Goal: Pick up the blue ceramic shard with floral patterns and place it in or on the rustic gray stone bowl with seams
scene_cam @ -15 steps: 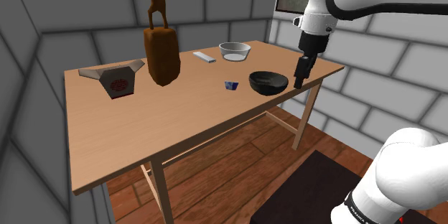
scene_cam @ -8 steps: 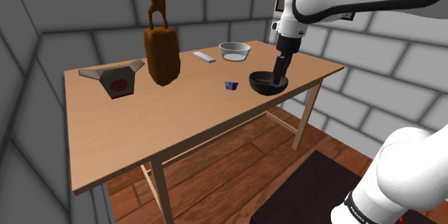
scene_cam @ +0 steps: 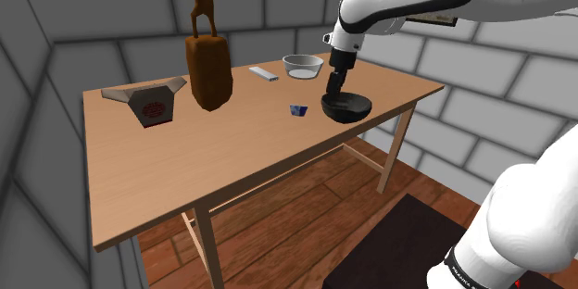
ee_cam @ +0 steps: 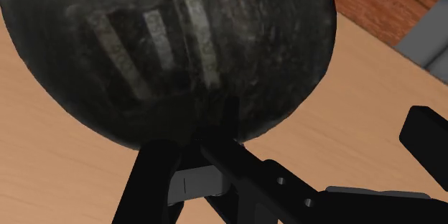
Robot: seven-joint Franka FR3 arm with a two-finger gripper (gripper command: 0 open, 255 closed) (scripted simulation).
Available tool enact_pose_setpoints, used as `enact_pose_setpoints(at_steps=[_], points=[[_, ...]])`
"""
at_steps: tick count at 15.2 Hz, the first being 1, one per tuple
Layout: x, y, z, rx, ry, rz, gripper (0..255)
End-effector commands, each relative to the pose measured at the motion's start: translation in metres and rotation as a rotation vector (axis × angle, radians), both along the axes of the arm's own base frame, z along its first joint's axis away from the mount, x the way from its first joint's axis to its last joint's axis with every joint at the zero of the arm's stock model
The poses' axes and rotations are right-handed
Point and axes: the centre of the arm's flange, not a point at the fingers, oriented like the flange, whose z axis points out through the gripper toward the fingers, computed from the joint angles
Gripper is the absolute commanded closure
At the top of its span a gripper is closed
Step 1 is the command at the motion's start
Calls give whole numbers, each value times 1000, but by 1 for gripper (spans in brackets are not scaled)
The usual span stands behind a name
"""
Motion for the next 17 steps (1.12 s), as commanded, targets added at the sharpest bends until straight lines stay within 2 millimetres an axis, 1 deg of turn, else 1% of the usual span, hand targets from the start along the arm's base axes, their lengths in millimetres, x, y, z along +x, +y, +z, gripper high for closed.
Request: enact_pose_setpoints(at_steps=[1, 8, 9, 17], points=[[27, 1, -12, 19, -4, 30, 0], [115, 6, -40, 86, -13, 130, 0], [124, 7, -42, 93, -14, 140, 0], [125, 15, -81, 93, -14, 140, 0]])
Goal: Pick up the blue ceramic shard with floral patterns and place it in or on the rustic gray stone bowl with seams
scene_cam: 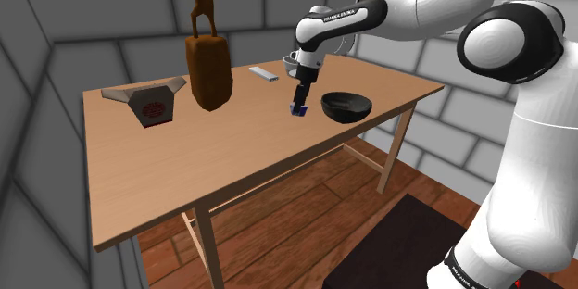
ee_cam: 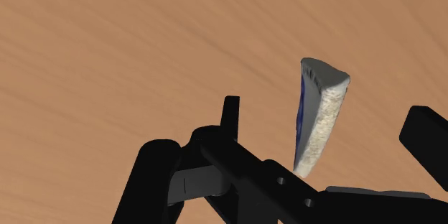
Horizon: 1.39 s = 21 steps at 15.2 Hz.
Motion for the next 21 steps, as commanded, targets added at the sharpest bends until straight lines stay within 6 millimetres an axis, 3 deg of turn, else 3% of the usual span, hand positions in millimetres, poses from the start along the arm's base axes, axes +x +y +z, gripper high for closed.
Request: enact_pose_setpoints(at_steps=[1, 7, 8, 17, 21], points=[[0, 0, -5, 0, -1, 0, 0], [0, 0, -5, 0, -1, 0, 0], [0, 0, -5, 0, -1, 0, 255], [0, 0, -5, 0, -1, 0, 255], [0, 0, 16, 0, -1, 0, 255]])
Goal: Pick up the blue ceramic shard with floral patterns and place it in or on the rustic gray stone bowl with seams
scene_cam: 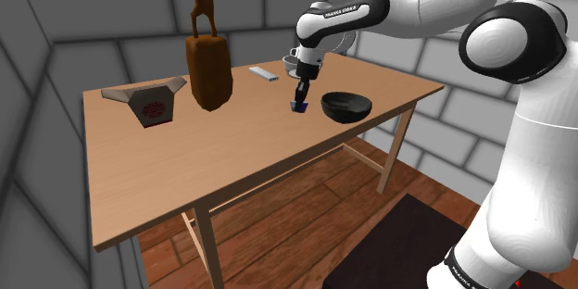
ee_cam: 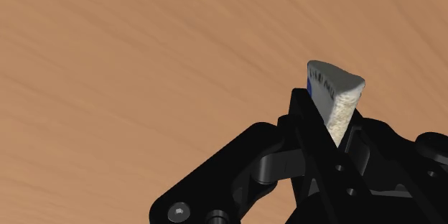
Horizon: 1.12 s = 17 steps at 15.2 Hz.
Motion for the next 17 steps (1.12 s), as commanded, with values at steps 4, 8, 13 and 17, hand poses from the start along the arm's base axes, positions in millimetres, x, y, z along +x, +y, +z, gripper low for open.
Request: enact_pose_setpoints(at_steps=[4, 8, 13, 17], points=[[1, 0, 26, 0, 0, 0, 255], [1, 0, 47, 0, 0, 0, 255], [1, 0, 74, 0, 0, 0, 255], [1, 0, 95, 0, 0, 0, 255]])
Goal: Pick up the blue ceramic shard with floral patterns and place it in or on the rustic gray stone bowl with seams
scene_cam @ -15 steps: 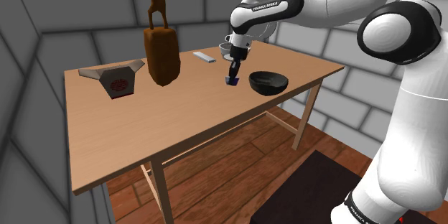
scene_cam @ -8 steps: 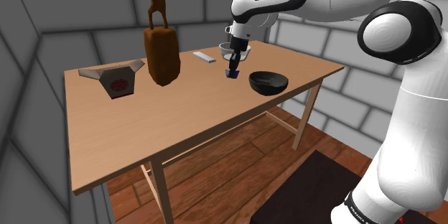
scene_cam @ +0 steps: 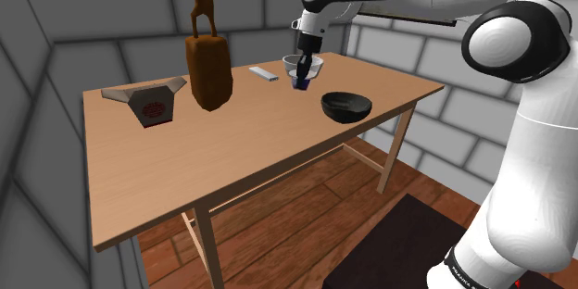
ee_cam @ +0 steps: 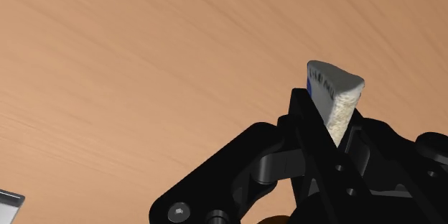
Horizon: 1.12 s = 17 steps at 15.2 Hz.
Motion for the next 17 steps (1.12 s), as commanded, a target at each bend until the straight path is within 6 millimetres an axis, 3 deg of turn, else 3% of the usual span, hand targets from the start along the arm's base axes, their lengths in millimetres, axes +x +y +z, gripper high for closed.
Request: enact_pose_setpoints(at_steps=[1, 8, 17], points=[[2, -1, 11, 0, 0, 0, 255], [2, -1, 45, 0, 0, 0, 255], [-83, -84, 42, 0, 0, 0, 255]])
